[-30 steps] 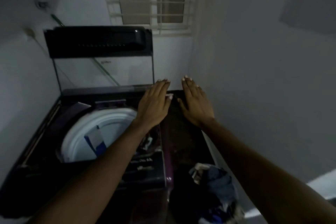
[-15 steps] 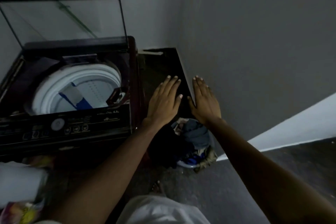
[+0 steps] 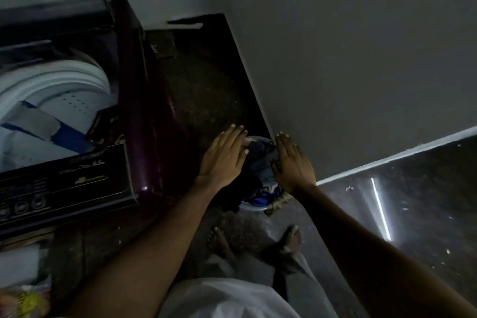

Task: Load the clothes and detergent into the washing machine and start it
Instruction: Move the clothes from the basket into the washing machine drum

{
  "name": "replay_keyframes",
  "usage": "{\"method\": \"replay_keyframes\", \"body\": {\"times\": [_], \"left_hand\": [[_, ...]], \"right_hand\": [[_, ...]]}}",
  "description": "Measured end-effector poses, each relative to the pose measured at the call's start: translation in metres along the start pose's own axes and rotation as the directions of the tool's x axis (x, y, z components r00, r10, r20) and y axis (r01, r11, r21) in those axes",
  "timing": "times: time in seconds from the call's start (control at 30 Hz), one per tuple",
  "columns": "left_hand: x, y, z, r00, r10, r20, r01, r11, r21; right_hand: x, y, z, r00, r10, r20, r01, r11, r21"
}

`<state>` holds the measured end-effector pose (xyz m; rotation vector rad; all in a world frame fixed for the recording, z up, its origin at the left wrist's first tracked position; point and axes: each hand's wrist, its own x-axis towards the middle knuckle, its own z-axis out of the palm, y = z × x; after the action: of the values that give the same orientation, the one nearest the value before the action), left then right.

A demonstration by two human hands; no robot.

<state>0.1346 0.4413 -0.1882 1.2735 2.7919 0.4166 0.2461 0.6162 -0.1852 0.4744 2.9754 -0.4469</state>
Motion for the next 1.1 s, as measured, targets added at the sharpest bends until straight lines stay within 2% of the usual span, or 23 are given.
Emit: {"method": "replay_keyframes", "body": {"times": [0.2, 0.33, 0.47, 0.57, 0.7, 0.8, 0.87, 0.97, 1.1], "left_hand": [[0.012, -0.004, 0.100, 0.994, -0.057, 0.091, 0.055, 0.998, 0.021], [0.024, -0.014, 0.167, 0.981, -0.113, 0.160, 0.124, 0.991, -0.058], [0.036, -0.022, 0.223, 0.941, -0.187, 0.281, 0.219, 0.972, -0.088], [0.039, -0.019, 0.237, 0.937, -0.160, 0.310, 0.201, 0.974, -0.105], [0.044, -0.005, 0.218, 0.933, -0.199, 0.299, 0.241, 0.964, -0.113], [0.046, 0.013, 0.184, 0.902, -0.225, 0.367, 0.295, 0.945, -0.145], [0.045, 0.027, 0.157, 0.885, -0.246, 0.396, 0.344, 0.918, -0.198], [0.046, 0.045, 0.110, 0.867, -0.291, 0.404, 0.433, 0.842, -0.322], [0.057, 0.062, 0.051, 0.888, -0.244, 0.390, 0.416, 0.789, -0.453]], "right_hand": [[0.026, 0.065, 0.079, 0.992, -0.057, 0.115, 0.061, 0.998, -0.032], [0.056, 0.097, 0.135, 0.978, -0.125, 0.168, 0.135, 0.990, -0.049], [0.079, 0.122, 0.183, 0.946, -0.236, 0.222, 0.260, 0.962, -0.086], [0.087, 0.121, 0.188, 0.953, -0.273, 0.129, 0.288, 0.951, -0.112], [0.073, 0.116, 0.152, 0.965, -0.262, 0.011, 0.262, 0.965, -0.030], [0.061, 0.103, 0.112, 0.978, -0.201, 0.052, 0.198, 0.979, 0.057], [0.054, 0.094, 0.084, 0.980, -0.184, 0.076, 0.175, 0.979, 0.106], [0.039, 0.079, 0.038, 0.988, -0.151, 0.038, 0.141, 0.971, 0.196], [0.027, 0.066, -0.021, 0.997, -0.062, -0.043, 0.072, 0.952, 0.298]]}}
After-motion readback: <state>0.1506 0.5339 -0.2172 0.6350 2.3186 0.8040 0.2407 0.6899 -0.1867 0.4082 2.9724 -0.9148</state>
